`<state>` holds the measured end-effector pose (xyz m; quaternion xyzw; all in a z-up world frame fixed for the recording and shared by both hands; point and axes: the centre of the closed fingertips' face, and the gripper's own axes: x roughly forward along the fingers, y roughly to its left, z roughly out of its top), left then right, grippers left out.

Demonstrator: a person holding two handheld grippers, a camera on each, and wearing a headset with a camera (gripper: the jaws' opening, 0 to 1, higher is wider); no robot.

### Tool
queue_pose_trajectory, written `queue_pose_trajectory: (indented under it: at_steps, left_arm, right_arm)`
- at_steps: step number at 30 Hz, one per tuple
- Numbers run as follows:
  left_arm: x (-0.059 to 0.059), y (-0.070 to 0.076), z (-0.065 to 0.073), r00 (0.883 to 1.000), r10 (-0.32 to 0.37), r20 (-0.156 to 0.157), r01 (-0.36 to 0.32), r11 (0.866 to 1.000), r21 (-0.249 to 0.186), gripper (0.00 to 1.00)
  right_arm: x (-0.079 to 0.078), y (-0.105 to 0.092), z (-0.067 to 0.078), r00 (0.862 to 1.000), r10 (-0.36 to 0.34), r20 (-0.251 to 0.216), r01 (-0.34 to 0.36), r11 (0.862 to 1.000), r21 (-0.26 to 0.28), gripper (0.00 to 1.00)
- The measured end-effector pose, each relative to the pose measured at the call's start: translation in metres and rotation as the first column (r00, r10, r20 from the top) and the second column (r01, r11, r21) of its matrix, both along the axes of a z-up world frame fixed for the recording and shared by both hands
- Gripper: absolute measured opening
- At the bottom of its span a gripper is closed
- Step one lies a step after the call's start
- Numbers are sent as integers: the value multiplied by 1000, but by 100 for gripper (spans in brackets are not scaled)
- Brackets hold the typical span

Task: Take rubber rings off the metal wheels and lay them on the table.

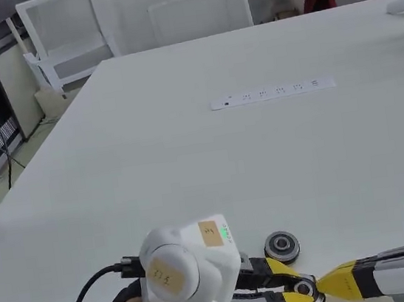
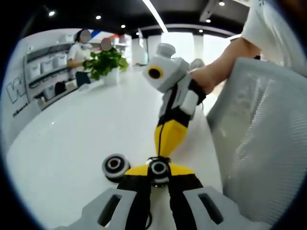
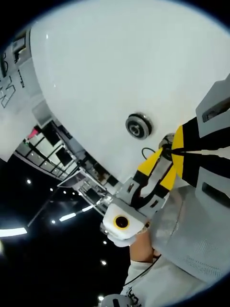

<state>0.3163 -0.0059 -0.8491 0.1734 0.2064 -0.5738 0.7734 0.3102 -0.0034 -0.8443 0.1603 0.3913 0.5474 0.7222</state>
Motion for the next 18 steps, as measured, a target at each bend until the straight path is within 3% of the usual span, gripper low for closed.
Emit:
queue_pose_trajectory:
  at_steps: [11,18]
  left_arm:
    - [0,0,0,1000,-1,4,1,1000,1,14]
    - [0,0,0,1000,1,5,-1,1000,1,14]
  right_arm:
    - [-1,2,1,1000,16,25,-16,1000,-14,0]
    - [-2,5,8,998,33,44,-34,999,17,0]
